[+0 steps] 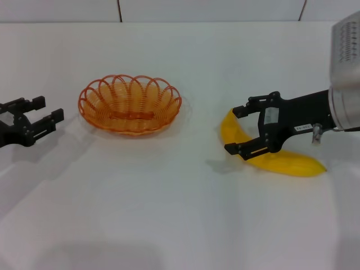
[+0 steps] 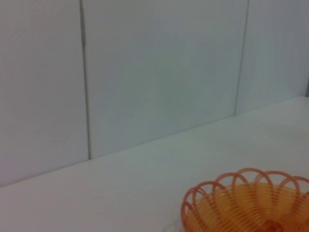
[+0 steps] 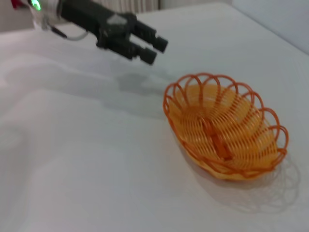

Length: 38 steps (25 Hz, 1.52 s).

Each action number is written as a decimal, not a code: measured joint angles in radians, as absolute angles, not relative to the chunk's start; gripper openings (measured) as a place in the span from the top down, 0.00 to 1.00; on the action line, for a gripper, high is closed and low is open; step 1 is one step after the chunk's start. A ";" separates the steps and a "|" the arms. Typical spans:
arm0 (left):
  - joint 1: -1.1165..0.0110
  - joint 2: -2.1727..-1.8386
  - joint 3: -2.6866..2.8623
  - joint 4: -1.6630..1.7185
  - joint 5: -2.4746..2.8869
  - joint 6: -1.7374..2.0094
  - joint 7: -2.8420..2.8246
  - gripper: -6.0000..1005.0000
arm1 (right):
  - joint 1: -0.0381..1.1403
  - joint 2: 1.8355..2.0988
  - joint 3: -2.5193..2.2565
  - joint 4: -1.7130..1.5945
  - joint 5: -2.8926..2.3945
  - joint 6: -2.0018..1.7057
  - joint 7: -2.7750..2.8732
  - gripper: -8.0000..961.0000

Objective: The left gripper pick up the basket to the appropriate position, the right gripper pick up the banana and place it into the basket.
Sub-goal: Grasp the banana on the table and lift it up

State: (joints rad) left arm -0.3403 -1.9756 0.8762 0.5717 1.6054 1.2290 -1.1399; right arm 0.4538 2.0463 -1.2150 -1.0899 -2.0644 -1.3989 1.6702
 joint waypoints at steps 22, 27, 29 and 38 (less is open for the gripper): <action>-0.350 -1.983 0.877 0.569 1.612 1.226 -1.140 0.44 | 0.461 2.046 -1.382 -1.181 -2.279 -1.326 1.915 0.07; -0.351 -1.983 0.878 0.569 1.612 1.226 -1.140 0.44 | 0.465 2.046 -1.413 -1.170 -2.294 -1.309 1.928 0.07; -0.351 -1.983 0.879 0.569 1.612 1.226 -1.139 0.44 | 0.465 2.046 -1.422 -1.168 -2.294 -1.300 1.930 0.07; -0.351 -1.985 0.880 0.569 1.612 1.226 -1.138 0.44 | 0.477 2.046 -1.427 -1.150 -2.296 -1.293 1.941 0.07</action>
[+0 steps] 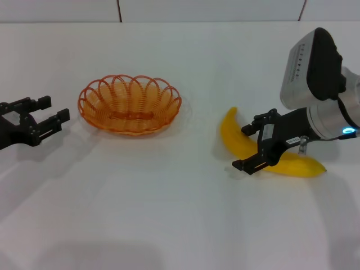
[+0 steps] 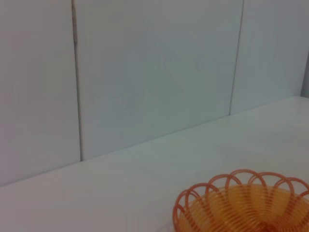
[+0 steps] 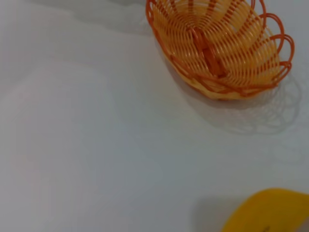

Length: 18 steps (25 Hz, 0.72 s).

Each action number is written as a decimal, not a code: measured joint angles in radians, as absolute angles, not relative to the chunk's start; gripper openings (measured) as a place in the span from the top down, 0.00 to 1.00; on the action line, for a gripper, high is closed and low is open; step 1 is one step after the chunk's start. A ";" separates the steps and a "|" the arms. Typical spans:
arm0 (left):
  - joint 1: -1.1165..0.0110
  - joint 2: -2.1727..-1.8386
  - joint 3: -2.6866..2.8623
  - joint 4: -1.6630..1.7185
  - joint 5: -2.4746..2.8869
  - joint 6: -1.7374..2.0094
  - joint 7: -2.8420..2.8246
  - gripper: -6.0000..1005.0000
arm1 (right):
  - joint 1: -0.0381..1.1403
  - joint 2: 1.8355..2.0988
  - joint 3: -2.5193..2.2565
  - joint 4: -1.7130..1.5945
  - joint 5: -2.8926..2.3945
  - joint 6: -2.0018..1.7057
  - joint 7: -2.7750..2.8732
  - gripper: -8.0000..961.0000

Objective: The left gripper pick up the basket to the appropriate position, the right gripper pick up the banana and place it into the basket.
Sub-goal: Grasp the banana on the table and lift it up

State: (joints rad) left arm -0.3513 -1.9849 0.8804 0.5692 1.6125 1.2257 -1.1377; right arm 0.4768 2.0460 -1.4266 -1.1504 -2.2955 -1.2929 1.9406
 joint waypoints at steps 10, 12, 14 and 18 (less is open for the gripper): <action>-0.352 -1.986 0.882 0.569 1.614 1.226 -1.138 0.44 | 0.489 2.046 -1.429 -1.144 -2.333 -1.272 1.970 0.07; -0.352 -1.986 0.882 0.569 1.614 1.226 -1.138 0.44 | 0.489 2.046 -1.430 -1.144 -2.333 -1.272 1.970 0.07; -0.352 -1.986 0.882 0.569 1.614 1.226 -1.138 0.44 | 0.489 2.046 -1.430 -1.144 -2.333 -1.272 1.970 0.07; -0.353 -1.987 0.883 0.569 1.614 1.226 -1.138 0.44 | 0.491 2.046 -1.443 -1.144 -2.334 -1.272 1.978 0.07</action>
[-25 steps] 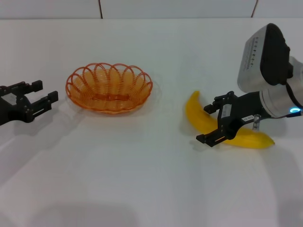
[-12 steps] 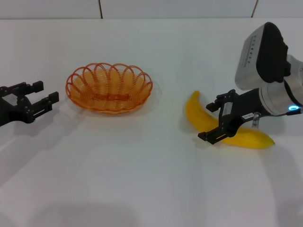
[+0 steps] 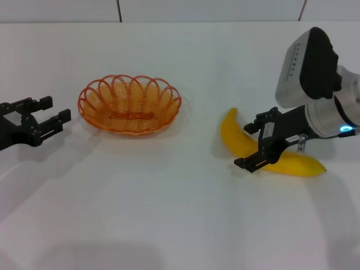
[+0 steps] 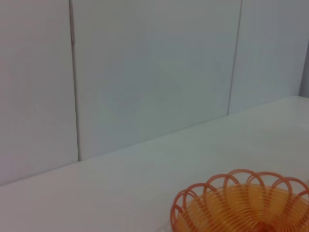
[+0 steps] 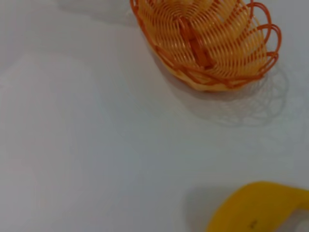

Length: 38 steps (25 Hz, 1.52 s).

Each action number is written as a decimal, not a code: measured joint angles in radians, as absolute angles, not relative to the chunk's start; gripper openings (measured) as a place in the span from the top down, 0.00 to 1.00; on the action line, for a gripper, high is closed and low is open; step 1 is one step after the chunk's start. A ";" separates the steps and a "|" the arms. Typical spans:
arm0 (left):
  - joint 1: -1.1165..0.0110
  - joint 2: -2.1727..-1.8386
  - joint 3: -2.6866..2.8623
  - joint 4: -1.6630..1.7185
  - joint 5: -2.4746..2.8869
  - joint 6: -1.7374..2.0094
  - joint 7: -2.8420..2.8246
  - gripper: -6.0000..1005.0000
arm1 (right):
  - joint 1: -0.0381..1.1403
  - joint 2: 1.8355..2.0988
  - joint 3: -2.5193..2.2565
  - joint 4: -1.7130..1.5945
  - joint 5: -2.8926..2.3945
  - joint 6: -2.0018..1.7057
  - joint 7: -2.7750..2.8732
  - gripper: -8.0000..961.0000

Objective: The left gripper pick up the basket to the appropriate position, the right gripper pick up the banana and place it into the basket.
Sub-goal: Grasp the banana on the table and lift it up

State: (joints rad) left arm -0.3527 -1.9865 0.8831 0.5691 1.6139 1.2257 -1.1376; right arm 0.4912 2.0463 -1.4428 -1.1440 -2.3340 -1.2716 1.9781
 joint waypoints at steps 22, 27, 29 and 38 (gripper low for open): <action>-0.359 -1.986 0.884 0.569 1.614 1.229 -1.139 0.44 | 0.503 2.046 -1.455 -1.132 -2.358 -1.251 2.010 0.08; -0.360 -1.987 0.885 0.569 1.614 1.229 -1.139 0.44 | 0.503 2.046 -1.456 -1.132 -2.359 -1.253 2.010 0.08; -0.360 -1.987 0.885 0.569 1.614 1.229 -1.139 0.44 | 0.504 2.046 -1.456 -1.132 -2.359 -1.253 2.010 0.08; -0.362 -1.988 0.885 0.569 1.614 1.227 -1.138 0.44 | 0.507 2.045 -1.466 -1.132 -2.362 -1.257 2.010 0.08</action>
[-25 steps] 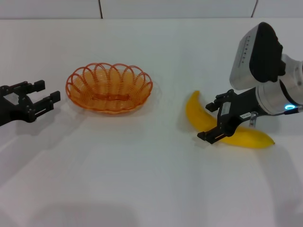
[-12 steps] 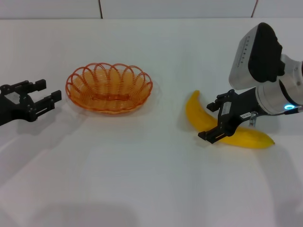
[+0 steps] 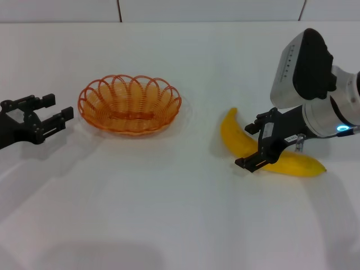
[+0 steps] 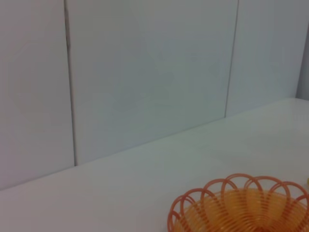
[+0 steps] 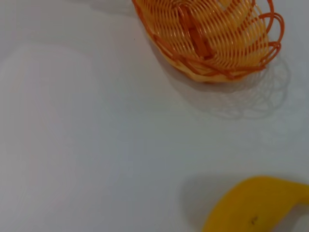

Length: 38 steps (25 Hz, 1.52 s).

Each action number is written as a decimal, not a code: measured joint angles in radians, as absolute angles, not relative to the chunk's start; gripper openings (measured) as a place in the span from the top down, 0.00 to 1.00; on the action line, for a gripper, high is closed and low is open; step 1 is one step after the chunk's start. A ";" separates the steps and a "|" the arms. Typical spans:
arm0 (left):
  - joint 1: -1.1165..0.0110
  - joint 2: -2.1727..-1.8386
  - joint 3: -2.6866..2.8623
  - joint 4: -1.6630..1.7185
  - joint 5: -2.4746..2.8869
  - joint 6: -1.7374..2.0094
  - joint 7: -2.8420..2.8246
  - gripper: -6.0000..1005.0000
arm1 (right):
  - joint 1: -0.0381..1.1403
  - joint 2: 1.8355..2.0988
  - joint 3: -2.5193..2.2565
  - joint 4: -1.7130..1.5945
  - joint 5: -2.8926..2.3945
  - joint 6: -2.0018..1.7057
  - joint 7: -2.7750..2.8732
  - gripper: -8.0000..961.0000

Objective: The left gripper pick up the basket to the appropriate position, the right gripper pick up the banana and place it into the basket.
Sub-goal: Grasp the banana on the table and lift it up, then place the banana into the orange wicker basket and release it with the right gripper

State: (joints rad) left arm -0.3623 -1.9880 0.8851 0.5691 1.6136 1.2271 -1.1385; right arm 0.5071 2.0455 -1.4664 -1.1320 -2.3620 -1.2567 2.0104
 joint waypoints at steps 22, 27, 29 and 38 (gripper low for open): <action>-0.362 -1.990 0.885 0.554 1.614 1.227 -1.131 0.44 | 0.529 2.045 -1.465 -1.121 -2.366 -1.259 2.035 0.46; -0.362 -1.990 0.885 0.554 1.614 1.226 -1.129 0.44 | 0.525 2.045 -1.463 -1.145 -2.362 -1.259 2.035 0.47; -0.362 -1.990 0.885 0.554 1.614 1.226 -1.129 0.44 | 0.526 2.046 -1.465 -1.161 -2.351 -1.260 2.033 0.47; -0.362 -1.991 0.885 0.554 1.614 1.226 -1.127 0.44 | 0.542 2.046 -1.496 -1.231 -2.104 -1.236 1.878 0.48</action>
